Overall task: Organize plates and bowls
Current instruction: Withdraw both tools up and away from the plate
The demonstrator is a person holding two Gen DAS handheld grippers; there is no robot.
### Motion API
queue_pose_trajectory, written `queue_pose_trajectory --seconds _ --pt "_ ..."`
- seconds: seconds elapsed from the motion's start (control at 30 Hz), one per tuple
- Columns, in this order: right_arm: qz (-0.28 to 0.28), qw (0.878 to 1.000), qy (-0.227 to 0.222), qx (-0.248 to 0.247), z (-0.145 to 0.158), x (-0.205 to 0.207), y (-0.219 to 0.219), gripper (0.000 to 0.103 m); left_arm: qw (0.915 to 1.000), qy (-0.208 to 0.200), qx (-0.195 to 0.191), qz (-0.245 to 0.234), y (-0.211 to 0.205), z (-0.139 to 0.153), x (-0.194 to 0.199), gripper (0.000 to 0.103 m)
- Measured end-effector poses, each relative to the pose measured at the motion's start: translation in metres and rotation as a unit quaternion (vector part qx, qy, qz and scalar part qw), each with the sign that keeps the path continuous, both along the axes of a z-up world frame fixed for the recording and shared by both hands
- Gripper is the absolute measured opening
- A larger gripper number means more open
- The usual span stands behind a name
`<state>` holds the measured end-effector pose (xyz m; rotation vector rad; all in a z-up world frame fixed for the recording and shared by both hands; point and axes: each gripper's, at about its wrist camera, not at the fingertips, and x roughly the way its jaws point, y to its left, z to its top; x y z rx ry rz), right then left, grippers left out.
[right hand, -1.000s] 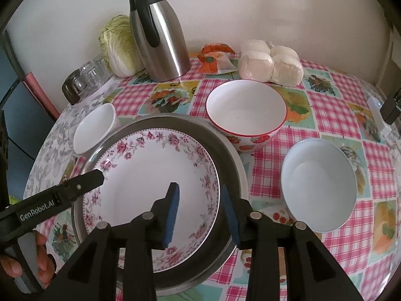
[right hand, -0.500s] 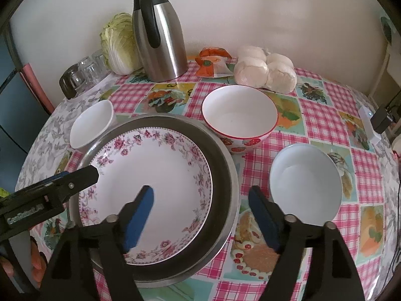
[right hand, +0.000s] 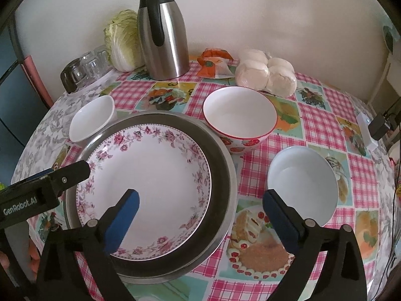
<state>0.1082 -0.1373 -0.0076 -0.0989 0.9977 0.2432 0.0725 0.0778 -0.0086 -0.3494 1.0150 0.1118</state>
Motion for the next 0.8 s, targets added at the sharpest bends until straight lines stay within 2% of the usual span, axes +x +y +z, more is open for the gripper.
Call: queue_pose_trajectory --seconds 0.27,0.5,0.8 --pt "0.009 1.0 -0.024 -0.01 0.006 -0.004 0.003 0.099 0.9996 -0.014 0.016 0.017 0.003 0.003 -0.002 0.103" --pt "0.001 0.999 -0.04 0.004 0.013 0.0 -0.002 0.099 0.9976 -0.052 0.043 0.018 0.003 0.01 -0.002 0.103" --pt "-0.031 0.998 -0.009 0.055 0.018 0.018 -0.028 0.099 0.9981 -0.059 0.007 0.02 0.007 0.01 0.01 0.103"
